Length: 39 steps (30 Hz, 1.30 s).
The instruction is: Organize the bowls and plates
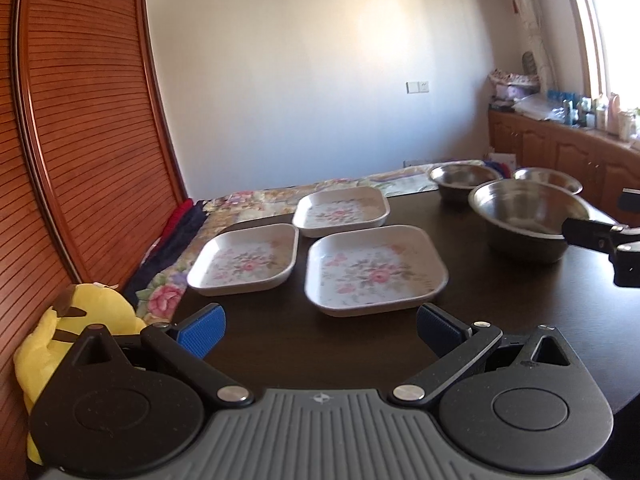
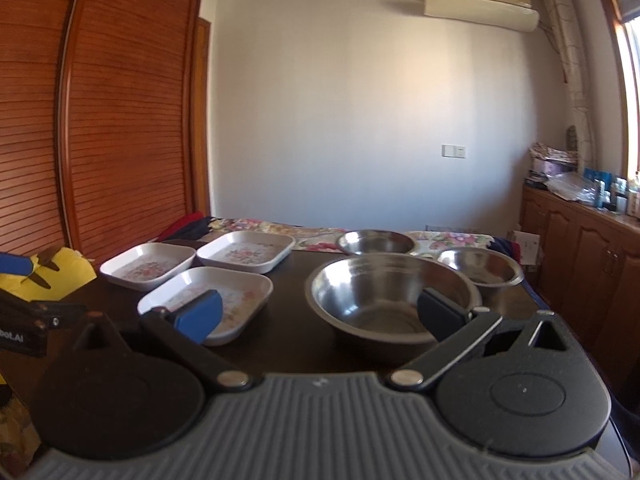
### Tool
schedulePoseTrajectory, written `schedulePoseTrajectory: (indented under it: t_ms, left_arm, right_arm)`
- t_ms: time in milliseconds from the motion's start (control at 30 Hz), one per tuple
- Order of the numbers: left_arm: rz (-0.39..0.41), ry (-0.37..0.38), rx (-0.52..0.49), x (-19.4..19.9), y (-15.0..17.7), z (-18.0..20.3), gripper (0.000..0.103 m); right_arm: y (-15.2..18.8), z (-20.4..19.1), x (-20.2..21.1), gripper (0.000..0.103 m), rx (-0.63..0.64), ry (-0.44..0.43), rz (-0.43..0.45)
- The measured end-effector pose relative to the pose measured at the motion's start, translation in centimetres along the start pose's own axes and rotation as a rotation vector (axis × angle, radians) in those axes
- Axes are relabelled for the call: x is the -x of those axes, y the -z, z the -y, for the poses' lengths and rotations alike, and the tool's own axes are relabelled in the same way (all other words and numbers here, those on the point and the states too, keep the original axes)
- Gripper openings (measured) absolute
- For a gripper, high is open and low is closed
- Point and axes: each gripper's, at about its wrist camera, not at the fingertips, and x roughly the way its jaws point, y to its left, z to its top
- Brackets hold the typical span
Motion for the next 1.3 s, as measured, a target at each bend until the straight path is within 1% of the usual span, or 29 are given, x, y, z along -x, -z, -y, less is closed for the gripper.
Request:
schedulePoseTrajectory:
  t_ms: [233,333,400,500,533,600,667,700,767,800,833,867,900,967,1033,1067,1133,1200,1300]
  left_arm:
    - [-0.026,-0.005,0.007,-2.6,-0.8,-2.6,0.103]
    - [-0.028,-0.015,0.009,-3.8,-1.2,-3.6,0.103]
    - [-0.032,-0.027,-0.012,-4.7,-1.5,-4.0,0.103]
    - [-0.033,-0.027,-0.016,-5.9,-1.6,-4.8,0.103]
    - [-0.035,-0.015,-0.007,-6.3,-1.6,-5.2,0.103]
    - [-0.036,0.018,0.011,-7.1,-1.6,-5.9,0.103]
    - [-0.043,0.052,0.022,-8.0,-1.6,-6.3,0.098]
    - [-0.048,0.067,0.026,-8.4,-1.6,-6.4,0.097]
    - [-0.053,0.087,0.028,-9.3,-1.6,-6.6,0.088]
    - [-0.055,0.094,0.029,-9.7,-1.6,-6.7,0.086]
    - [-0.055,0.110,0.032,-10.1,-1.6,-6.7,0.082]
    - [-0.054,0.126,0.038,-10.4,-1.5,-6.7,0.076]
    - [-0.053,0.141,0.047,-10.6,-1.5,-6.8,0.074]
    - [-0.060,0.168,0.062,-11.3,-1.4,-6.8,0.072]
    - [-0.066,0.183,0.067,-11.9,-1.4,-6.7,0.069]
    - [-0.068,0.187,0.067,-12.1,-1.4,-6.6,0.066]
    - [-0.076,0.203,0.072,-12.7,-1.5,-6.6,0.061]
    - [-0.085,0.220,0.081,-13.2,-1.5,-6.5,0.060]
    - [-0.093,0.232,0.075,-13.8,-1.6,-6.4,0.054]
  right_arm:
    - [-1.8,-2.1,-2.6,0.103,0.050,-0.094,-0.028]
    - [-2.1,-3.0,-3.9,0.103,0.067,-0.138,-0.056]
    - [-2.1,-3.3,-4.8,0.103,0.064,-0.163,-0.081]
    - [-1.9,-4.0,-6.4,0.102,0.064,-0.184,-0.116]
    - [-1.8,-4.2,-6.7,0.101,0.066,-0.188,-0.126]
    - [-1.7,-4.7,-7.5,0.089,0.070,-0.199,-0.149]
    - [-1.5,-4.9,-8.2,0.088,0.061,-0.206,-0.178]
    - [-1.4,-5.0,-8.5,0.087,0.059,-0.208,-0.187]
    - [-1.2,-5.4,-9.0,0.082,0.056,-0.207,-0.209]
    - [-1.2,-5.5,-9.3,0.080,0.054,-0.205,-0.218]
    - [-1.1,-5.5,-9.5,0.079,0.045,-0.206,-0.226]
    - [-1.0,-5.4,-9.7,0.075,0.037,-0.207,-0.236]
    - [-0.9,-5.5,-9.9,0.071,0.033,-0.207,-0.246]
    - [-0.6,-5.6,-10.2,0.067,0.028,-0.202,-0.264]
    - [-0.4,-5.6,-10.7,0.064,0.022,-0.194,-0.278]
    - [-0.4,-5.6,-10.8,0.062,0.017,-0.191,-0.283]
    - [-0.3,-5.6,-11.0,0.060,0.015,-0.179,-0.287]
    - [-0.2,-5.5,-11.3,0.056,0.013,-0.168,-0.293]
    - [0.1,-5.1,-11.9,0.053,-0.007,-0.157,-0.309]
